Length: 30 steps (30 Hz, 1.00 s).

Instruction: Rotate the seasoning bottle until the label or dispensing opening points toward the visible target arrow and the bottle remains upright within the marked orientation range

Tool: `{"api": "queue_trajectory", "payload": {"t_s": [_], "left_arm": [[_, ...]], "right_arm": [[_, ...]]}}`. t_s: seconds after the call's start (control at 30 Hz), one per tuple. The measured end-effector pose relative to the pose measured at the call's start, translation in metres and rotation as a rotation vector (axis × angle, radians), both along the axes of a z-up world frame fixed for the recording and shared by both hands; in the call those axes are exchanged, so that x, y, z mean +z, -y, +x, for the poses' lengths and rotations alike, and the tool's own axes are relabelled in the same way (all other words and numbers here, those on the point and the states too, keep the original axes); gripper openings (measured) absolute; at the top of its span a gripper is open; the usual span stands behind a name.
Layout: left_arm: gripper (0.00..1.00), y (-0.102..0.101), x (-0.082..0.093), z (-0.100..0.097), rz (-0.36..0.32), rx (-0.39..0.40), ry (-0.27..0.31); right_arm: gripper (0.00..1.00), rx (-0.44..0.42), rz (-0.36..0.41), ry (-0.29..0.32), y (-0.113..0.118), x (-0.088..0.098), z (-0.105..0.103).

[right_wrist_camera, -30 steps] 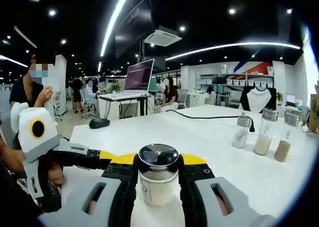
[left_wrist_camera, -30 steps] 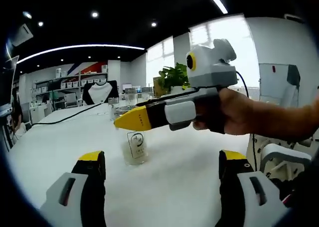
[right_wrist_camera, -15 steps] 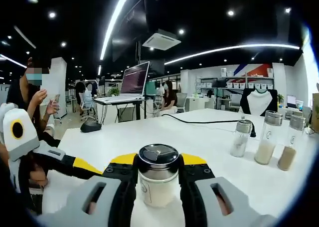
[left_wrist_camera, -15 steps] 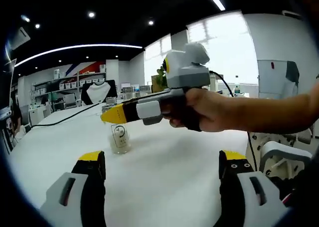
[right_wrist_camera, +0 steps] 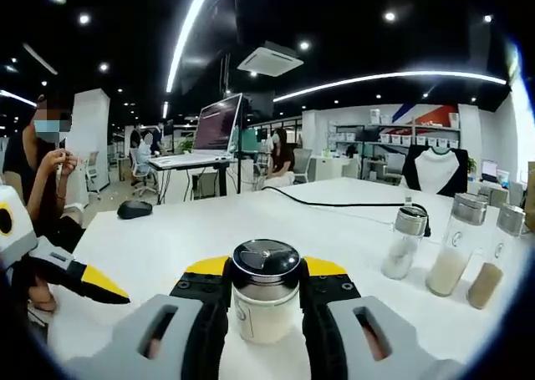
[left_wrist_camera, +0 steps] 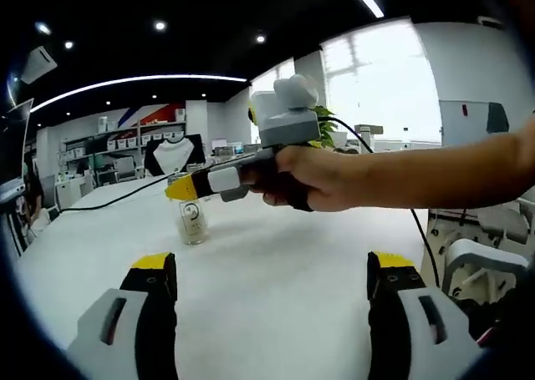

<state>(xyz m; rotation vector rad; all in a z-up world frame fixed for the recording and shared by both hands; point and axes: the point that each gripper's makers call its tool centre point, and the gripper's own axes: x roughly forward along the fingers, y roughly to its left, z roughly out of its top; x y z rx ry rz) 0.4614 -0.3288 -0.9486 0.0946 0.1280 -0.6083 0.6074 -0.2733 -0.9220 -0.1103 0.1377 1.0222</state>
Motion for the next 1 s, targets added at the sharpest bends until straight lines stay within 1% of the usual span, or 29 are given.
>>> {"api": "queue_trajectory", "payload": {"t_s": [0.07,0.1,0.13,0.17,0.33,0.4,0.43,0.47,0.5,0.57,0.6,0.67,0.73,0.77,0.8,0.83,0.87,0.9,0.93,0.97,1.0], "left_arm": [[1.0,-0.006,0.008,0.002,-0.052,0.031,0.015],[1.0,-0.008,0.011,0.002,-0.076,0.037,0.021],[1.0,-0.01,0.017,0.002,-0.117,0.044,0.026],[1.0,-0.011,0.019,0.001,-0.136,0.045,0.029],[1.0,-0.018,0.018,0.002,-0.138,0.067,0.025],[1.0,-0.02,0.018,0.002,-0.142,0.077,0.031],[1.0,-0.021,0.018,0.003,-0.145,0.085,0.035],[1.0,-0.022,0.017,0.004,-0.144,0.091,0.036],[1.0,-0.024,0.016,0.004,-0.143,0.102,0.039],[1.0,-0.027,0.017,0.004,-0.144,0.116,0.052],[1.0,-0.029,0.017,0.003,-0.145,0.12,0.057],[1.0,-0.031,0.015,0.004,-0.141,0.121,0.064],[1.0,-0.03,0.011,0.005,-0.119,0.113,0.05],[1.0,-0.03,0.008,0.005,-0.105,0.11,0.044],[1.0,-0.029,0.007,0.006,-0.088,0.105,0.045],[0.99,-0.028,0.007,0.006,-0.068,0.103,0.057],[0.98,-0.029,0.008,0.006,-0.06,0.107,0.064],[0.98,-0.029,0.008,0.006,-0.056,0.107,0.065],[0.98,-0.029,0.008,0.006,-0.054,0.103,0.066],[0.98,-0.028,0.009,0.006,-0.054,0.102,0.066],[0.97,-0.028,0.009,0.006,-0.053,0.099,0.069]], "right_arm": [[0.3,-0.002,0.007,0.003,0.0,0.0,0.003],[0.3,-0.005,0.009,0.004,0.001,0.001,0.005],[0.3,-0.008,0.011,0.004,0.001,0.001,0.007],[0.3,-0.01,0.012,0.005,0.003,0.002,0.007],[0.3,-0.011,0.013,0.003,0.005,0.003,0.005],[0.31,-0.014,0.0,0.013,0.006,0.002,0.002],[0.33,-0.016,-0.035,0.025,0.008,0.0,0.002],[0.34,-0.016,-0.065,0.01,0.009,-0.006,0.001],[0.38,0.018,-0.088,0.019,0.008,-0.008,-0.004],[0.43,0.009,-0.097,0.028,0.013,-0.007,-0.006],[0.44,0.006,-0.087,0.032,0.018,-0.003,-0.008],[0.43,-0.008,-0.043,0.017,0.024,0.005,-0.007],[0.42,-0.072,0.034,0.032,0.039,0.022,0.002],[0.43,-0.095,0.053,0.038,0.045,0.026,0.006],[0.45,-0.097,0.083,0.031,0.048,0.031,0.007],[0.43,-0.115,0.092,0.036,0.052,0.033,0.012],[0.4,-0.129,0.097,0.042,0.057,0.035,0.014],[0.37,-0.122,0.161,0.048,0.059,0.044,0.015],[0.36,-0.115,0.182,0.044,0.06,0.047,0.014],[0.36,-0.105,0.215,0.02,0.061,0.048,0.015],[0.36,-0.112,0.239,0.006,0.065,0.05,0.017]]}}
